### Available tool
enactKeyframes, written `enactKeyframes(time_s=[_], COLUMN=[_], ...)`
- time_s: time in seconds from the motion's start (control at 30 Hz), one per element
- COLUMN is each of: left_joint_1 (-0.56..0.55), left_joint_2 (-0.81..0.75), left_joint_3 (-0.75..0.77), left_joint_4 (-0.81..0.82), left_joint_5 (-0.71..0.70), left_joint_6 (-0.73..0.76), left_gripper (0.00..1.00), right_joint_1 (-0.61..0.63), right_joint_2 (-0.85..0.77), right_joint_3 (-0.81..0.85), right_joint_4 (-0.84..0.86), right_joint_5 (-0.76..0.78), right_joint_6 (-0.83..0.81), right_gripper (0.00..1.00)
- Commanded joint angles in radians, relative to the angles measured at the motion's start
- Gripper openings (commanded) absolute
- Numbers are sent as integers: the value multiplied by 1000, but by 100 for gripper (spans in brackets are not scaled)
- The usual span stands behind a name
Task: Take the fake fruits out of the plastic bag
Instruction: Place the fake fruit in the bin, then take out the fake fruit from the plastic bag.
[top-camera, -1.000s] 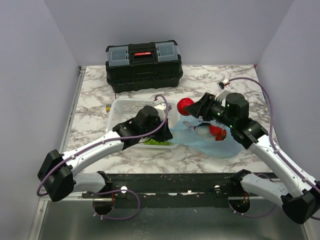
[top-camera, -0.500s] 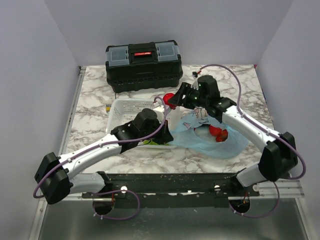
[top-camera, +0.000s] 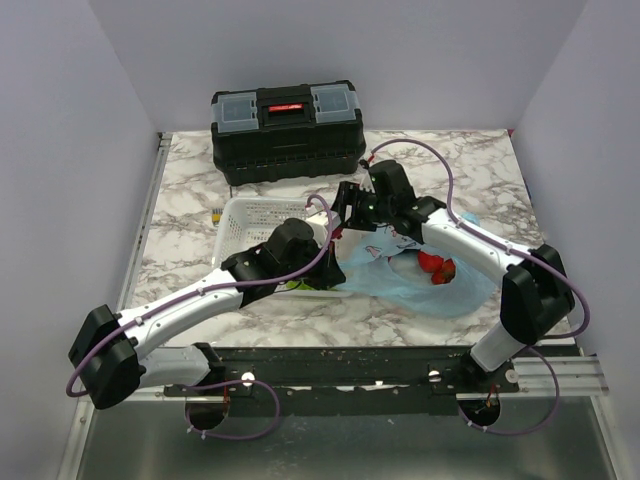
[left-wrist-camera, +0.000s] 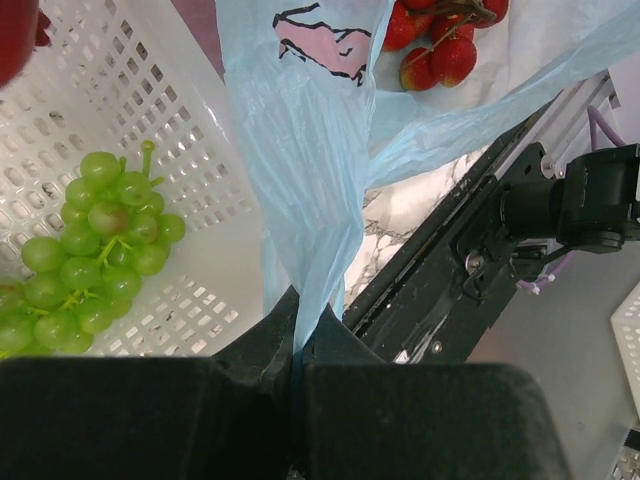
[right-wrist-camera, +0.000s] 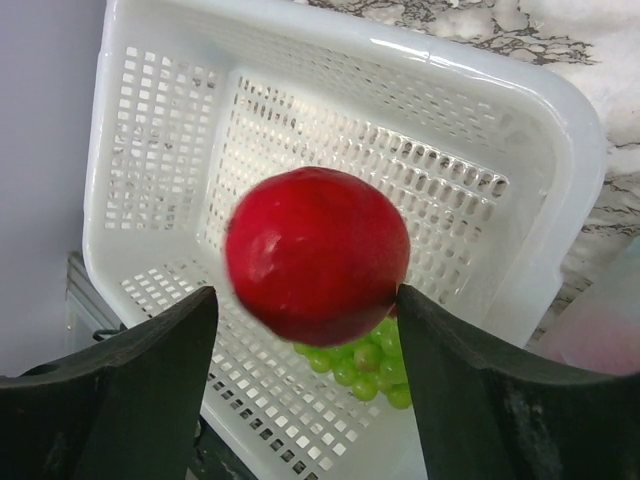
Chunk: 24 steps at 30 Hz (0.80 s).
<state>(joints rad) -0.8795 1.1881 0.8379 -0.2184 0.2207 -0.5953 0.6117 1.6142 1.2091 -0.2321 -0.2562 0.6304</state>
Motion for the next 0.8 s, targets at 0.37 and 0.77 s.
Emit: enactKeyframes(time_s=[0.37, 0.77], left_joint_1=[-8, -7], left_joint_2=[10, 31], left_joint_3=[49, 101], left_joint_4=[-9, -28], left_joint_5=[-15, -36], left_joint_6=[12, 49], left_gripper=[0, 0], right_joint_1=[11, 12], right_joint_2=[-171, -634], right_joint_3=[-5, -216], right_joint_4=[-75, -286], right_joint_5=[206, 262], right_joint_6=[-46, -85], right_gripper=[85, 74])
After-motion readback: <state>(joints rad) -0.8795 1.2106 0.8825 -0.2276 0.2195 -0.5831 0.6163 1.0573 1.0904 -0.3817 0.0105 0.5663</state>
